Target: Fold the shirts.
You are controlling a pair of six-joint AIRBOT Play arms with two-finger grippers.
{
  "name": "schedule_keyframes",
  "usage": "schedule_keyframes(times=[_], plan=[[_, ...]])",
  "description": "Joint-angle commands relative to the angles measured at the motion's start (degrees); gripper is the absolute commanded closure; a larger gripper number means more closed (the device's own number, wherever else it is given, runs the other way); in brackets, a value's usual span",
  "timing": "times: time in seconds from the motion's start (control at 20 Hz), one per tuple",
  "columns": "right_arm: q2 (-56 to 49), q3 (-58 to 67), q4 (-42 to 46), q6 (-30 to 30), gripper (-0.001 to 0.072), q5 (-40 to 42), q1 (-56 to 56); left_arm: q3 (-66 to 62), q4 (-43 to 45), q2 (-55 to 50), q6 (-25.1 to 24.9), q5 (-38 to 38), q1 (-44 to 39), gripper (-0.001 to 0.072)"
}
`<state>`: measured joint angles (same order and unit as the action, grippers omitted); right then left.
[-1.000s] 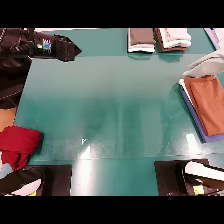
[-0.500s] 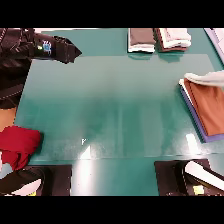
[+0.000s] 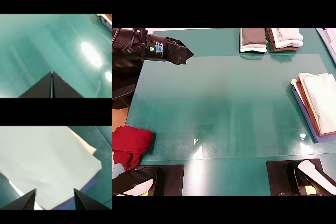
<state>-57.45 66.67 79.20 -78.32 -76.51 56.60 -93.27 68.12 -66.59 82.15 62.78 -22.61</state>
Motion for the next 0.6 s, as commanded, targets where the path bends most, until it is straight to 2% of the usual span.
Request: schedule_keyframes(times=[0.0,0.15,0.25,0.45,0.55], plan=[[0.85,2.36,-1.79,-0.07,0.0164,0.02,1.92,0.02,0.02,-0.02,-0.13,-0.37,-0.02,0.0676],[0.85,7.21,-13.84,-0.07,0.0165,1.4,-4.07,0.02,0.02,-0.02,-0.13,-0.63,-0.02,0.0675],[0.9,9.38,-20.94,-0.07,0.0165,1.25,-12.07,0.02,0.02,-0.02,-0.11,-0.7,-0.02,0.0676],[0.83,10.1,-23.56,-0.07,0.0166,2.05,-34.77,0.02,0.33,0.0,-0.11,-0.48,-0.02,0.0676],[0.85,10.1,-23.5,-0.04,0.0166,5.05,-45.48,0.0,0.46,0.0,-0.11,-0.2,-0.02,0.0676]])
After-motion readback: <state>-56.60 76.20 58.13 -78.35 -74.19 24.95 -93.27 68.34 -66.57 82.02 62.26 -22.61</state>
